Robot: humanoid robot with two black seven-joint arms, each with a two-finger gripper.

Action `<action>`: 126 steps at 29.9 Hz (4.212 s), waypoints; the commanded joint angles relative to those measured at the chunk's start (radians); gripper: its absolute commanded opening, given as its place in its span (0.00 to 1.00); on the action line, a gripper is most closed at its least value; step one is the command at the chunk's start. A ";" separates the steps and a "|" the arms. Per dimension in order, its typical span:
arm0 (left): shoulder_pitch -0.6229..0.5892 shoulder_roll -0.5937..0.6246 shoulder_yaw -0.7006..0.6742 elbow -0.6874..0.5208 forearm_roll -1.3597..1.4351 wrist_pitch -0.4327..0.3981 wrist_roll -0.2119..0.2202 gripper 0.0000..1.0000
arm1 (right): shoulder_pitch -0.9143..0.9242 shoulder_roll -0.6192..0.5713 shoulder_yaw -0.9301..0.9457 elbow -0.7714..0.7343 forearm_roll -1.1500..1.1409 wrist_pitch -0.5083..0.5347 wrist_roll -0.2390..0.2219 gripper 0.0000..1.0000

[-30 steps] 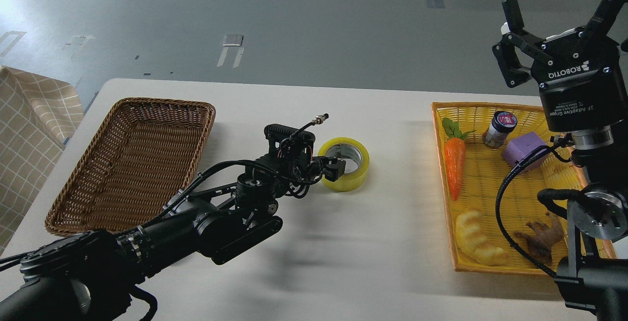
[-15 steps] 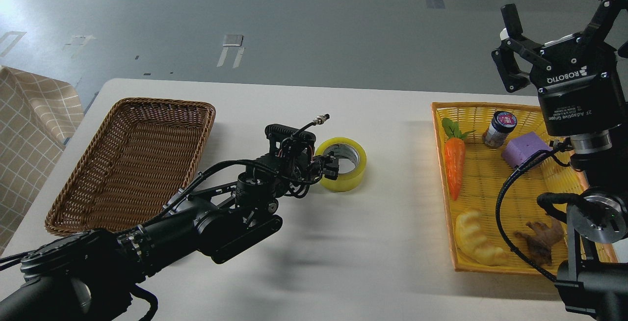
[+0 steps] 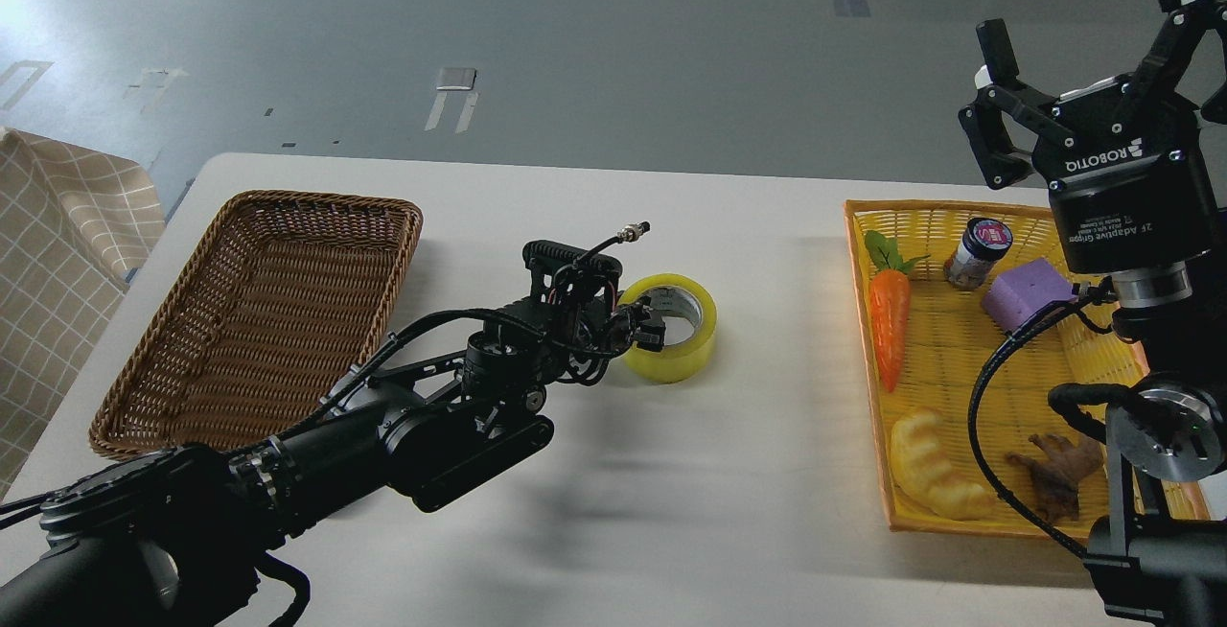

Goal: Place and transfer tape with both arms
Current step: 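Grip the tape roll's rim with the left gripper, then lift the tape roll and carry it over the wicker basket, then lower the tape roll into the basket and open the left gripper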

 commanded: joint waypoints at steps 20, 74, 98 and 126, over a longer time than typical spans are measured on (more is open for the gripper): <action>-0.140 0.226 -0.183 -0.223 -0.164 0.023 -0.077 0.00 | 0.015 -0.040 0.002 -0.002 0.000 0.000 0.000 1.00; 0.479 1.086 -0.343 -0.387 -0.222 0.183 -0.412 0.00 | -0.006 -0.141 0.003 -0.015 -0.011 0.000 0.000 1.00; 0.483 0.954 -0.331 -0.254 -0.221 0.209 -0.462 0.00 | -0.029 -0.141 0.003 -0.011 -0.013 0.000 0.000 1.00; 0.427 0.871 -0.289 -0.136 -0.202 0.212 -0.519 0.66 | -0.037 -0.140 0.003 -0.017 -0.013 0.000 0.000 1.00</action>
